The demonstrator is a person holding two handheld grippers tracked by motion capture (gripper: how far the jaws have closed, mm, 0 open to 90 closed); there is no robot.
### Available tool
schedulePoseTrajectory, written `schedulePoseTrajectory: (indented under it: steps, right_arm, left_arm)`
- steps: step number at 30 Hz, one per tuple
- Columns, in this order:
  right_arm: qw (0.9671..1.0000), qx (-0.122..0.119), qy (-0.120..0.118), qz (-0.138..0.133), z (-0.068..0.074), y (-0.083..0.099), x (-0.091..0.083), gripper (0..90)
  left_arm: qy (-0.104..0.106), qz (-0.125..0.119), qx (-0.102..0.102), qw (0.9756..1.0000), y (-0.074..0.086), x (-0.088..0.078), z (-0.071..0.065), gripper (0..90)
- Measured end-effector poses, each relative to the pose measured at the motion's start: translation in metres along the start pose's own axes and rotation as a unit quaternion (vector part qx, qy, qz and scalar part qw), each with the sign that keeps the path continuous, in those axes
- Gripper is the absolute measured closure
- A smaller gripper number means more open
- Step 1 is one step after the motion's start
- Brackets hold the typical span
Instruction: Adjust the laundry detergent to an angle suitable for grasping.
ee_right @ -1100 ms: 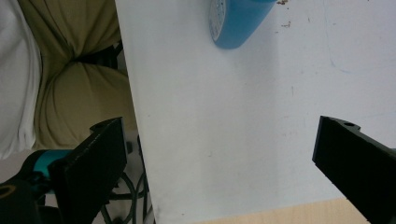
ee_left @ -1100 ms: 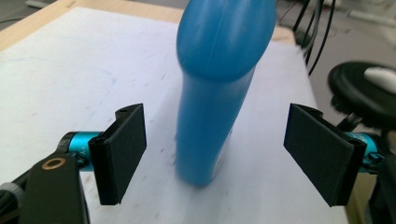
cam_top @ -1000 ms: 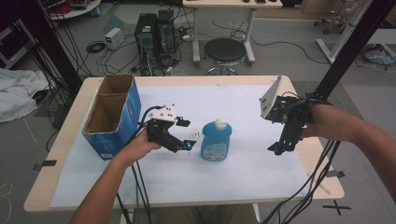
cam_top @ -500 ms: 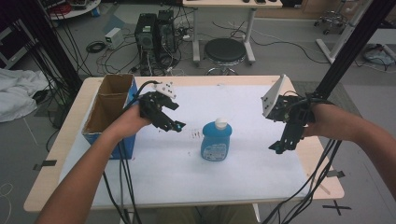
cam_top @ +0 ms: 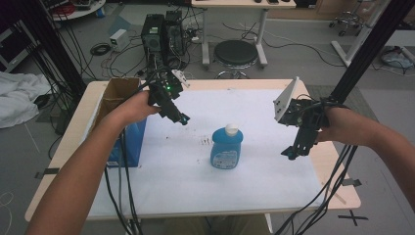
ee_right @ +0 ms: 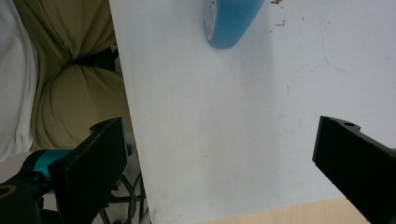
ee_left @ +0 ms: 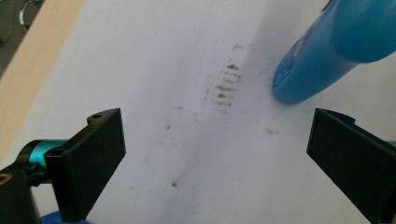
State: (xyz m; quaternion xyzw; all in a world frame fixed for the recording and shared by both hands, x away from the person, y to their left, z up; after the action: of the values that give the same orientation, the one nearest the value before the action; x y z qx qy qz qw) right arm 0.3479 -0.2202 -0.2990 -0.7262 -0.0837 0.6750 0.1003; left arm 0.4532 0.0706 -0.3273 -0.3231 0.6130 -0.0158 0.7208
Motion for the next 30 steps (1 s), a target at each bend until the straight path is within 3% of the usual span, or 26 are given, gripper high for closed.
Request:
schedulePoseTrajectory:
  steps: [4, 6, 7, 8, 9, 12, 14, 17, 19, 24, 30]
  right_arm:
    - [1.0, 0.001, 0.0, -0.001, -0.001, 0.0, 0.0, 2.3]
    - [1.0, 0.001, 0.0, -0.002, -0.001, 0.0, 0.001, 2.3]
    - [1.0, 0.002, -0.001, 0.0, -0.001, 0.0, 0.0, 2.3]
    - [1.0, 0.0, -0.001, -0.002, -0.002, 0.0, 0.001, 2.3]
    - [1.0, 0.001, -0.001, -0.002, -0.002, -0.001, 0.001, 2.3]
    - [1.0, 0.003, -0.001, -0.002, -0.003, 0.0, 0.001, 2.3]
    - [1.0, 0.003, -0.001, -0.004, -0.004, 0.0, 0.002, 2.3]
    - [1.0, 0.002, -0.002, -0.002, -0.005, 0.0, 0.002, 2.3]
    - [1.0, 0.003, -0.002, -0.002, -0.006, 0.0, 0.002, 2.3]
    - [1.0, 0.008, -0.005, -0.001, -0.008, 0.001, 0.003, 2.3]
    - [1.0, 0.008, -0.006, -0.002, -0.011, 0.0, 0.004, 2.3]
  left_arm:
    - [-0.021, 0.032, 0.024, 0.999, 0.003, 0.002, 0.01, 4.5]
    - [-0.018, 0.04, 0.034, 0.9985, 0.004, 0.002, 0.011, 4.5]
    - [-0.001, 0.07, 0.087, 0.9937, 0.009, 0.001, 0.009, 4.5]
    - [-0.007, 0.088, 0.096, 0.9915, 0.012, 0.001, 0.01, 4.6]
    - [-0.013, 0.097, 0.094, 0.9908, 0.012, 0.002, 0.012, 4.6]
    - [-0.019, 0.092, 0.067, 0.9933, 0.01, 0.002, 0.018, 4.6]
    - [-0.021, 0.081, 0.064, 0.9945, 0.009, 0.0, 0.02, 4.6]
    - [-0.026, 0.082, 0.05, 0.9951, 0.008, -0.001, 0.026, 4.5]
    - [-0.024, 0.077, 0.053, 0.9953, 0.006, -0.004, 0.028, 4.6]
    - [-0.01, 0.075, 0.055, 0.9957, -0.004, -0.012, 0.033, 4.6]
    - [0.026, 0.092, 0.05, 0.9942, -0.007, -0.009, 0.033, 4.6]
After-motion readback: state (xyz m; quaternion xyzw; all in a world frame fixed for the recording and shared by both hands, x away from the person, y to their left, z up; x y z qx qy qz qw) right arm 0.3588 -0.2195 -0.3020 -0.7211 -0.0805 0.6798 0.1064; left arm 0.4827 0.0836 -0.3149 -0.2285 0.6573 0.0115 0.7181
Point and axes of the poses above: each handheld gripper's, and its own axes: x roughly forward along the jaws, y roughly out of its underside, z roughly to its left, the point moved 8 cm from there along x, roughly forward along the jaws, and after that the axes turned 5 degrees about -x, right-handed, at the moved point
